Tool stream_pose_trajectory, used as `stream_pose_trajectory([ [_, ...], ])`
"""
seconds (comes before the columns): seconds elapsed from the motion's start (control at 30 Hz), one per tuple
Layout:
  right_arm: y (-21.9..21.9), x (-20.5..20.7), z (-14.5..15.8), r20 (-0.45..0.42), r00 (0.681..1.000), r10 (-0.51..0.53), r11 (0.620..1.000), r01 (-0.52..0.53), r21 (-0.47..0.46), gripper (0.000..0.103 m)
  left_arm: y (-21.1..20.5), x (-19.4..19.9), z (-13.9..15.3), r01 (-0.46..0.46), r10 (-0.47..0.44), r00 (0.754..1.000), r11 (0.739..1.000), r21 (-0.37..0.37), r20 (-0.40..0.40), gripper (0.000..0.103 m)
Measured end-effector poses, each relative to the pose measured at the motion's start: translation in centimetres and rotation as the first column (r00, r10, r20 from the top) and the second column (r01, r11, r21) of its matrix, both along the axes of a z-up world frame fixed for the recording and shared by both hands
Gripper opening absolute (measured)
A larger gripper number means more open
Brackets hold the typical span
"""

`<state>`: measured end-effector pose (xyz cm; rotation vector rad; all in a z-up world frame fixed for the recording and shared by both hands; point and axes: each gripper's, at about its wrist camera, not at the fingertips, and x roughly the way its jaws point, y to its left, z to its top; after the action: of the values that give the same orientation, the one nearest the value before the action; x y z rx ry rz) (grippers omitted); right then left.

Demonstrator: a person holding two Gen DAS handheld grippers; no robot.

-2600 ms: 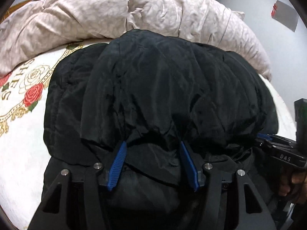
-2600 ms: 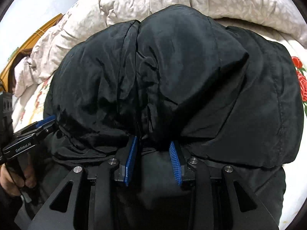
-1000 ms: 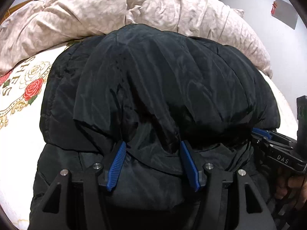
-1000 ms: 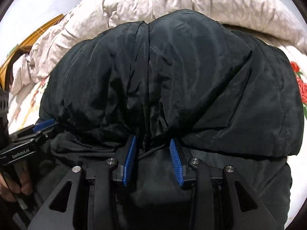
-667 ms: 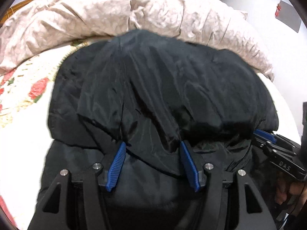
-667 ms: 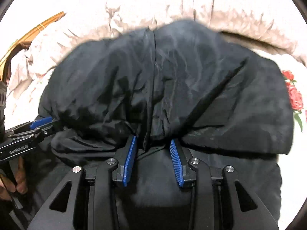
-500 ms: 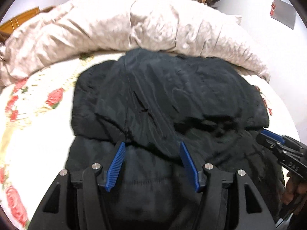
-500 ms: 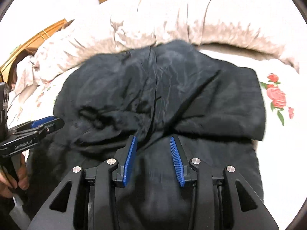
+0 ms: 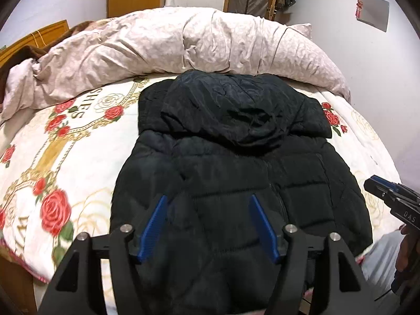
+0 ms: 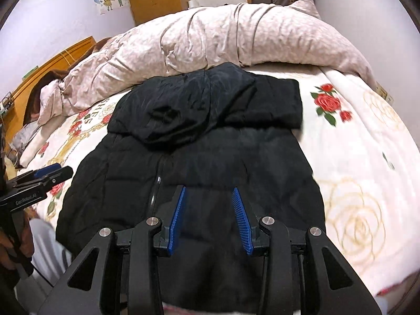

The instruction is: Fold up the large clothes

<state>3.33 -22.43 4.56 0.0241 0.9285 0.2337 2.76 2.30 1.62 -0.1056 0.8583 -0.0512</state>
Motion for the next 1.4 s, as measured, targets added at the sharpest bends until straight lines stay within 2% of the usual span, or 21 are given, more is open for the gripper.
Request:
stream_pose_trajectory([
  [0.03,-0.1,-0.6,-0.1,-0.004,1.000,0.000,1.000,0.000,0.002,0.048,-0.1,-0.6,0.0,0.001,-0.001,1.000,1.000,-0.001,0.002,0.072],
  [0.1,-0.5,-1.8,-0.2,-0.012,1.000,-0.001,1.000,0.001,0.006,0.052,-0.1,-1.2,0.0,0.003,-0.003,1.000,1.000,-0.012,-0.004,0.072],
  [0.37,-1.7,-3.8,-0.8,-0.018,1.000,-0.024,1.000,0.024,0.002,0.053,0.0,-2.8,0.0,-0.031,0.031,1.000,0.999,-0.016,-0.001,0.072],
  [0.47,-2.2,-3.7,-1.6,-0.038,0.999,-0.039,0.999,0.039,0.000,0.062,0.1,-2.8,-0.8,-0.045,0.045,0.999,0.999,0.004,-0.018,0.072],
  [0.7,-4.6,-2.4,-3.6,-0.089,0.991,-0.102,0.995,0.101,-0.014,0.063,2.1,-2.1,-3.0,-0.092,0.093,0.994,0.996,0.019,-0.063,0.072],
  [0.8,-6.2,-1.7,-4.8,-0.115,0.982,-0.150,0.989,0.149,-0.020,0.064,3.2,-1.5,-4.3,-0.114,0.116,0.989,0.993,0.028,-0.094,0.072],
  [0.87,-7.2,-1.3,-5.5,-0.135,0.974,-0.184,0.983,0.182,-0.022,0.069,4.5,-1.2,-5.3,-0.135,0.138,0.984,0.990,0.026,-0.111,0.072],
  [1.07,-10.4,-0.1,-8.1,-0.218,0.939,-0.267,0.962,0.272,-0.011,0.070,8.1,-0.6,-9.0,-0.210,0.204,0.958,0.978,-0.008,-0.203,0.073],
  [1.17,-11.7,0.2,-9.5,-0.279,0.913,-0.298,0.948,0.316,0.021,0.070,8.9,-0.8,-10.1,-0.236,0.224,0.948,0.971,-0.027,-0.225,0.079],
  [1.23,-12.2,0.2,-10.0,-0.295,0.904,-0.310,0.941,0.336,0.040,0.075,9.1,-1.0,-10.4,-0.243,0.231,0.946,0.970,-0.025,-0.225,0.082],
  [1.4,-12.2,-0.3,-10.7,-0.375,0.885,-0.276,0.938,0.333,0.094,0.075,8.5,-1.4,-11.2,-0.224,0.212,0.946,0.975,-0.018,-0.246,0.083],
])
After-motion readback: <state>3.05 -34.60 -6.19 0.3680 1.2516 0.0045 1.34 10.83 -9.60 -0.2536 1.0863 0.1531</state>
